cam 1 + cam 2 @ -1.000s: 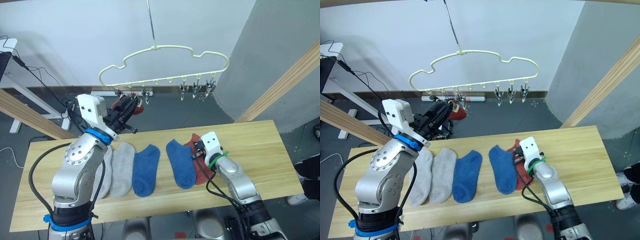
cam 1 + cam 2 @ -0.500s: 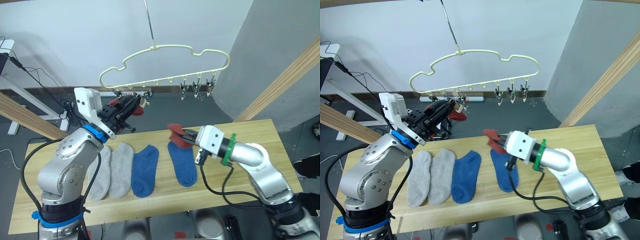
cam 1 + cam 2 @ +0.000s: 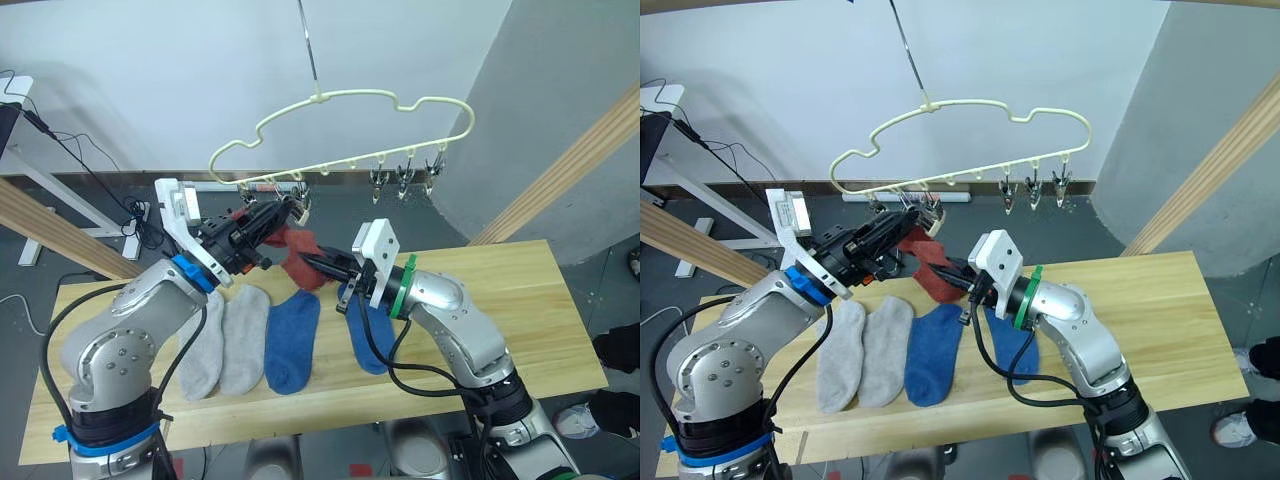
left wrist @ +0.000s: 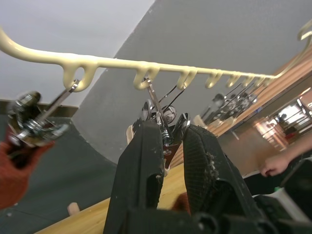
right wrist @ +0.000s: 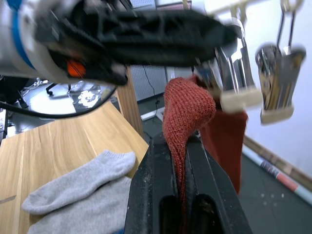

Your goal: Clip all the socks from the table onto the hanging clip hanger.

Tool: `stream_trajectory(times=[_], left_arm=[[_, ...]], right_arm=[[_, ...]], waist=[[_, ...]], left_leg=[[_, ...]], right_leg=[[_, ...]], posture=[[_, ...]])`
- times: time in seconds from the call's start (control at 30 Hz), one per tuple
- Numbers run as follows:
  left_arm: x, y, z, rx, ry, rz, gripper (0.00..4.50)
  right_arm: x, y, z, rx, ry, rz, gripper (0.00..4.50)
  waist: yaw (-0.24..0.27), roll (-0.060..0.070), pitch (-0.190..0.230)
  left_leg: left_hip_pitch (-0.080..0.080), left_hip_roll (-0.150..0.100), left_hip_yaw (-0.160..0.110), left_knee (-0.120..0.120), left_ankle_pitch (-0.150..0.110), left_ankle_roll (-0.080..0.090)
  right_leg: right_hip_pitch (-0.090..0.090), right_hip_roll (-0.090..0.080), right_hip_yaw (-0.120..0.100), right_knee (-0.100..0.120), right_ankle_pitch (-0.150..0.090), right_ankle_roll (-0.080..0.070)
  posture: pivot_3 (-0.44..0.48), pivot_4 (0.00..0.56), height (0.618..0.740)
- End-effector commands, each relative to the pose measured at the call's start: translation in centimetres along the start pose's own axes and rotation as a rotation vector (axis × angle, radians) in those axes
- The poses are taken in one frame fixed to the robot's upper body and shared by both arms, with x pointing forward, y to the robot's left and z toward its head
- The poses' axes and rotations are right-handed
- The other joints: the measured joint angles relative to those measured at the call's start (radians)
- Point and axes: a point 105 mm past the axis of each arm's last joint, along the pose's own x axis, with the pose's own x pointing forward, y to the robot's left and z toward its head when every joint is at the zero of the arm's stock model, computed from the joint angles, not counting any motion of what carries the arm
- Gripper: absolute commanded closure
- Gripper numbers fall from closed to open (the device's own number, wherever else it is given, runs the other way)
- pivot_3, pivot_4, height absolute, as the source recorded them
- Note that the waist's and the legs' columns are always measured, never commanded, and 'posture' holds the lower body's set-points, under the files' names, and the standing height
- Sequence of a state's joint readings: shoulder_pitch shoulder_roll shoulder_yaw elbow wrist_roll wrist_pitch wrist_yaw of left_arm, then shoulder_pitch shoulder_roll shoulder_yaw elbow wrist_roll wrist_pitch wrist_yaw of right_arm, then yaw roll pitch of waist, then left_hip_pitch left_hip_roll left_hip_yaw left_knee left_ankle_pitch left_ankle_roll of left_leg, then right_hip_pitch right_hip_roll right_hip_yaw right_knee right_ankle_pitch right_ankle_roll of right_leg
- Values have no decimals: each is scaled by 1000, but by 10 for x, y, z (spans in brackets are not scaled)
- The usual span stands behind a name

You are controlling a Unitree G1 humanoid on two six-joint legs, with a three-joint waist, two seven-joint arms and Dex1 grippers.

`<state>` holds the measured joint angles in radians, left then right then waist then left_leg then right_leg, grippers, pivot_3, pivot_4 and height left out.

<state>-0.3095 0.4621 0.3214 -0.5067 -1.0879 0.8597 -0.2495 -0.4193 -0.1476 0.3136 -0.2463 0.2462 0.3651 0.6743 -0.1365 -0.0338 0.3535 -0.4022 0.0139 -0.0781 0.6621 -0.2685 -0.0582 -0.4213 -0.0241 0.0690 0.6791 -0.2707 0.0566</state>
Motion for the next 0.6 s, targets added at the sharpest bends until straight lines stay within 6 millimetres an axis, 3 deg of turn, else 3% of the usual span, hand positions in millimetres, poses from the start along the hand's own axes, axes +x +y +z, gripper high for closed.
stream_trajectory(times=[0.03, 0.6], left_arm=[[-3, -7, 10, -3, -27, -28, 3990], [-7, -7, 7, -20, -9, -31, 3991]], right_arm=[[2, 2, 9, 23, -46, 6, 4500], [4, -4, 4, 108, -60, -6, 4500]], waist=[[0, 0, 0], [1, 0, 0]], left_leg=[[0, 0, 0, 0, 0, 0], [0, -1, 0, 0, 0, 0]], right_leg=[[0, 0, 0, 0, 0, 0], [0, 1, 0, 0, 0, 0]], posture=[[-191, 354, 737], [-184, 347, 737]])
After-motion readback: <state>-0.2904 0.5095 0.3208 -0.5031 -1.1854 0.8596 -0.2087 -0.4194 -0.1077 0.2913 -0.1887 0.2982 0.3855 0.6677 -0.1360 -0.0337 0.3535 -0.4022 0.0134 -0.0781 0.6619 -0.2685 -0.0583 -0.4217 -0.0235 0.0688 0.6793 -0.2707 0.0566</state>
